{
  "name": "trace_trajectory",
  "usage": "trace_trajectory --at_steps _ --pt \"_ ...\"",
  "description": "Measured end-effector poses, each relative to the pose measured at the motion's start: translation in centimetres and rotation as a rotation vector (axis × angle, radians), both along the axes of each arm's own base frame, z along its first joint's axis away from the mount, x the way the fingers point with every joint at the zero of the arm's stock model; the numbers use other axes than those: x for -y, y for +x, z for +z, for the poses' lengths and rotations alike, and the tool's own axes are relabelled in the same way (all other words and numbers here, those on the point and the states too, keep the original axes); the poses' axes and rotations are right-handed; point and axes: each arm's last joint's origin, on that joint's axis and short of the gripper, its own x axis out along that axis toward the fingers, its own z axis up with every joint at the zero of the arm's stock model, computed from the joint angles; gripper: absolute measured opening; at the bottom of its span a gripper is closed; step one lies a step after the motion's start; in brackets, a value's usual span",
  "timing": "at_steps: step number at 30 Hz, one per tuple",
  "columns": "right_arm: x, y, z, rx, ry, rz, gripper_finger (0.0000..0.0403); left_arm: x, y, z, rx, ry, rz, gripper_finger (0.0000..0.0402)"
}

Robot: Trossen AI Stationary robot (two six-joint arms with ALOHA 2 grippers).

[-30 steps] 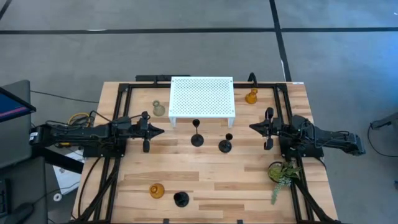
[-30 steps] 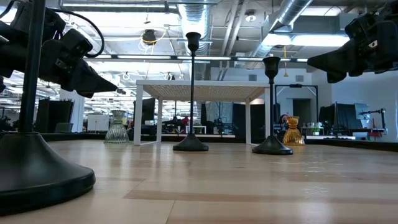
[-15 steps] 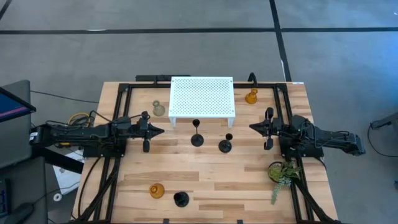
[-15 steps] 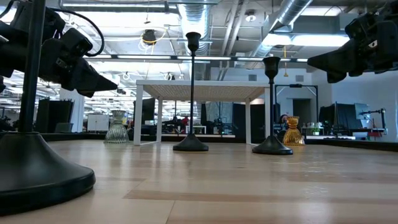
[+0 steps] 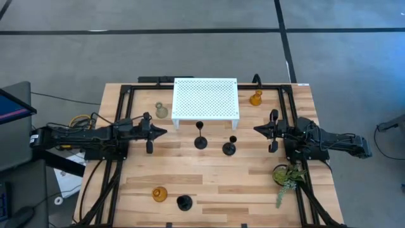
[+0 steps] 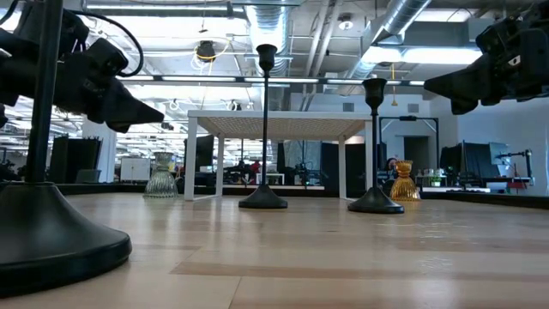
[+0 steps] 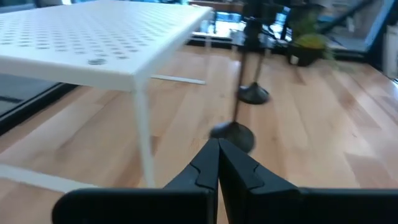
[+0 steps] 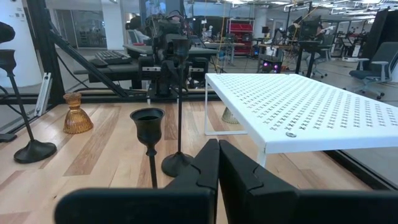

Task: Pick & Place candle stick holders
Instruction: Put the top left black candle holder on the shelf

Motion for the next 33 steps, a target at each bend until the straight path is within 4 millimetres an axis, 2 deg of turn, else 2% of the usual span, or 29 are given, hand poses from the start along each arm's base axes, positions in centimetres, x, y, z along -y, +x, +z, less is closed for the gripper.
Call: trace_trajectory --at_steps 5,16,24,33 --pt "0.0 0.0 0.0 0.000 0.001 0.000 0.0000 -0.2 0.0 0.1 0.010 -0.014 0.054 0.0007" --pt "0.0 0.0 0.2 0.021 -0.002 -0.001 0.0000 -0.1 0.0 0.6 0.064 -0.023 0.043 0.0007" --pt "0.0 -0.1 1.3 0.134 -0.019 -0.001 0.0000 0.3 0.0 1.3 0.141 -0.011 -0.118 0.0007" --pt "0.0 -0.1 1.4 0.143 -0.021 0.000 0.0000 1.4 0.1 1.8 0.185 -0.031 -0.233 0.0007"
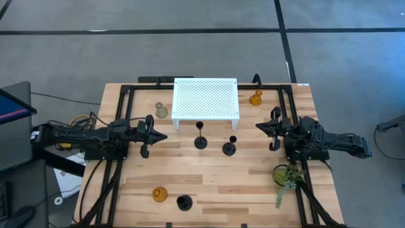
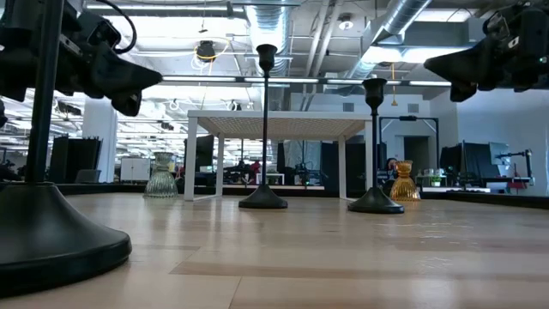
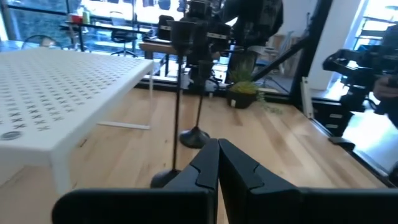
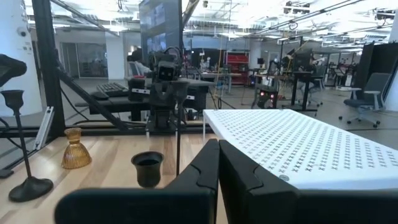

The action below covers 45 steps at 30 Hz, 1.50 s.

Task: Pick & Place candle stick holders
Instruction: Put the top left black candle holder on the shelf

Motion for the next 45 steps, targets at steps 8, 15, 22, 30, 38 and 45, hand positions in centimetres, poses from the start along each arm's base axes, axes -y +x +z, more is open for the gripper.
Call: trace_trajectory --at_steps 8,15,22,30,38,45 --pt "0.0 0.0 0.2 0.021 -0.003 0.000 0.0000 1.2 0.3 0.8 0.009 -0.001 0.019 0.0004" --pt "0.0 0.0 0.2 0.021 -0.003 0.000 0.0000 2.5 2.3 2.4 -0.070 0.036 0.006 0.0004" --pt "0.0 0.0 0.2 0.021 -0.004 0.000 0.0000 3.5 5.0 3.4 -0.160 0.069 -0.021 0.0004" --pt "0.0 0.0 0.1 0.012 0.026 0.005 0.0000 3.8 6.6 3.9 -0.193 0.068 0.006 0.0004" --pt "0.0 0.0 0.0 0.001 0.042 0.007 0.0000 5.3 8.0 3.5 -0.244 0.126 0.139 0.0003" --pt "0.0 0.0 0.0 0.001 0.043 0.007 0.0000 6.6 9.7 5.1 -0.194 0.252 0.221 0.0003"
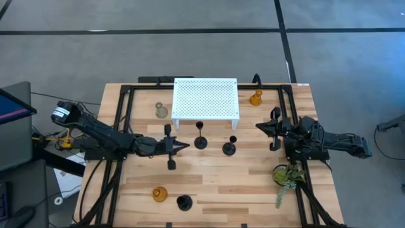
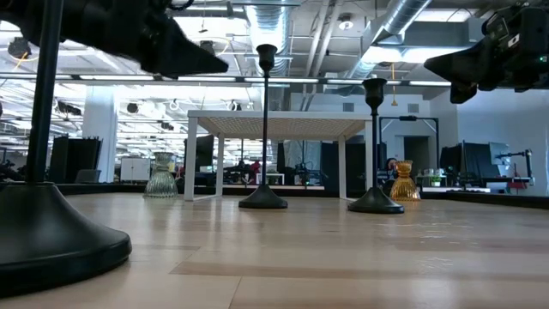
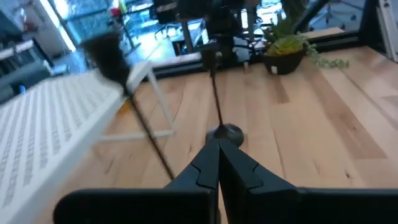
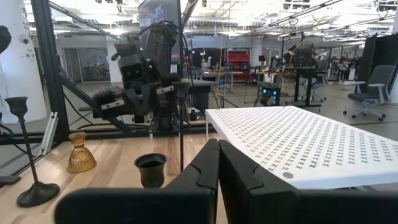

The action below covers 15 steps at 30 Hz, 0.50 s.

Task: Pick & Place candle stick holders
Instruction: Put the top left black candle holder on the shelf

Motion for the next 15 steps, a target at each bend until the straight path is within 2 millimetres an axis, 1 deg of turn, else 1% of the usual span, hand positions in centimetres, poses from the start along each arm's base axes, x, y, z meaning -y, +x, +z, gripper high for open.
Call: trace_trajectory --at_steps 3,7,12,15 --pt "0.0 0.0 0.0 0.000 -0.001 0.000 0.0000 0.1 0.5 0.0 -0.018 0.039 0.001 0.0004" --pt "0.0 0.0 0.0 -0.001 -0.007 -0.001 0.0000 -0.3 0.7 -0.2 -0.035 0.076 0.019 0.0011" --pt "0.0 0.0 0.0 -0.002 -0.007 -0.001 0.0000 -0.7 0.8 -0.2 -0.030 0.067 0.037 0.0016" --pt "0.0 0.0 -0.1 -0.008 -0.006 -0.001 0.0000 -1.1 0.9 -0.2 -0.017 0.023 0.059 0.0017"
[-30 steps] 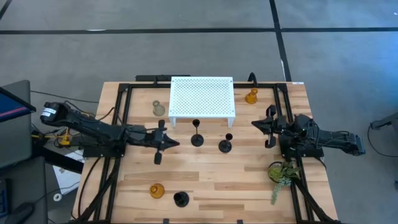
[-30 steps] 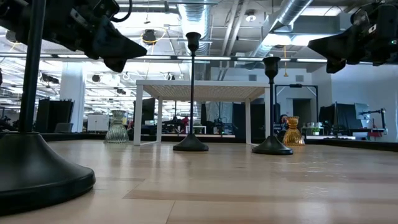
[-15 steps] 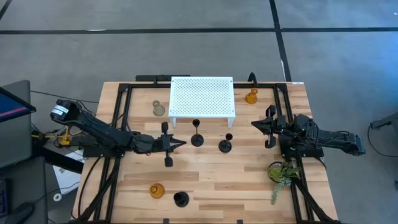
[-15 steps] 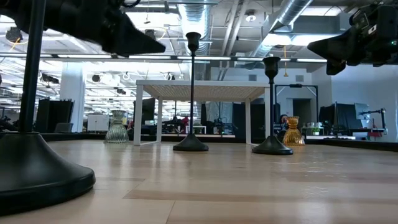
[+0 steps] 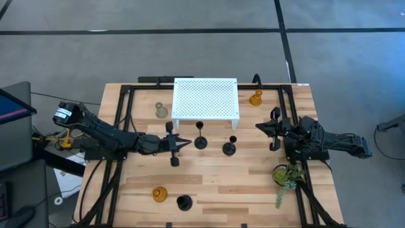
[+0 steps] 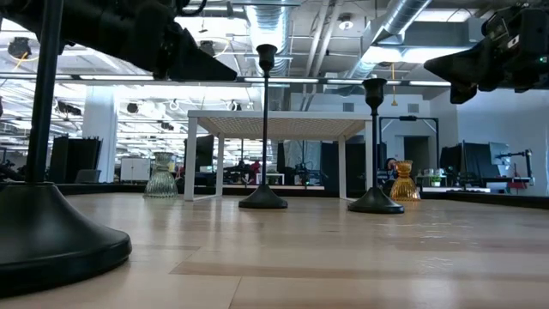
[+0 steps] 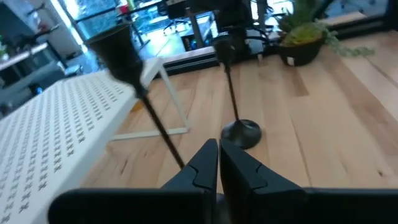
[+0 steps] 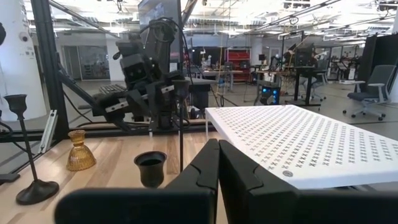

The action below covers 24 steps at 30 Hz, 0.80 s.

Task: Pick & Place candle stick holders
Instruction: Put the top left black candle holder on the shelf

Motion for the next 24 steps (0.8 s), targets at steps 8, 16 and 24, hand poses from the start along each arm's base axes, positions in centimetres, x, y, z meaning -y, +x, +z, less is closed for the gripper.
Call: trace_trajectory --at_steps 8,16,24 --pt "0.0 0.0 -0.2 -0.025 0.003 0.000 0.0000 -1.6 0.4 0.0 0.013 -0.059 -0.012 0.0050" --pt "0.0 0.0 -0.3 -0.029 -0.006 -0.001 0.0000 -2.5 0.6 0.1 0.024 -0.068 -0.058 0.0116" --pt "0.0 0.0 -0.3 -0.029 -0.007 -0.001 0.0000 -3.8 2.1 -0.9 0.067 -0.103 0.001 0.0164"
